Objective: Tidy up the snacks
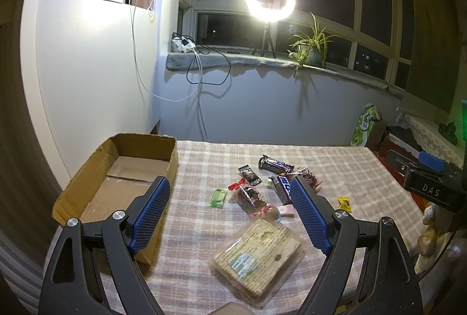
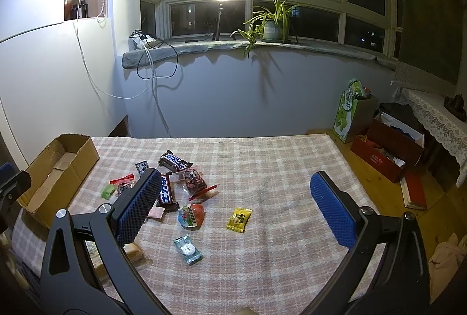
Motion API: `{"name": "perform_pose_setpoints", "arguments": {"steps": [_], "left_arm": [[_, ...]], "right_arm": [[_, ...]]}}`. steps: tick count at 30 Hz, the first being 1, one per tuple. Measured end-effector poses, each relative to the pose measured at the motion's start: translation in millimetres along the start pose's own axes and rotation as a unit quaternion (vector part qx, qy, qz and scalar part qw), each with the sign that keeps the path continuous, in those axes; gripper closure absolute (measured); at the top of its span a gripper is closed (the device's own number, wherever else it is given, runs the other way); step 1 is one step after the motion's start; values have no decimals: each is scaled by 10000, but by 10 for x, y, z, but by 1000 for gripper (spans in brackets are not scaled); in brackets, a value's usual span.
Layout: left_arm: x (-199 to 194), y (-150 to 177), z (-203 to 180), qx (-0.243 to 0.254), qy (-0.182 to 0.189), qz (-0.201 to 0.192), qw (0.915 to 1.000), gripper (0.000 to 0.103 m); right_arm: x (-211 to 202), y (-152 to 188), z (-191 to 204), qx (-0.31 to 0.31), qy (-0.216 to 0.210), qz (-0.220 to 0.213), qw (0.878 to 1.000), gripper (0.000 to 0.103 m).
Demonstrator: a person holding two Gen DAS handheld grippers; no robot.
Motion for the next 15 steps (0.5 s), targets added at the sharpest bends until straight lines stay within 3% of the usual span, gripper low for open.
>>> {"name": "perform_pose_setpoints", "arguments": {"steps": [15], "left_arm": [[-23, -6, -9, 3, 25, 4, 10000, 18]], "right_arm": [[-16, -13, 18, -11, 2, -8, 10000, 0]]}}
Point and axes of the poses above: each gripper's, at about its wrist camera, not at the fingertips, and x roughly the way its jaws point, z to its left, y to its underside, the point moved 10 cm from there along x, roughly the way its jaws point, and after that the axes turned 8 degrees about -z, right-handed, at the moved point
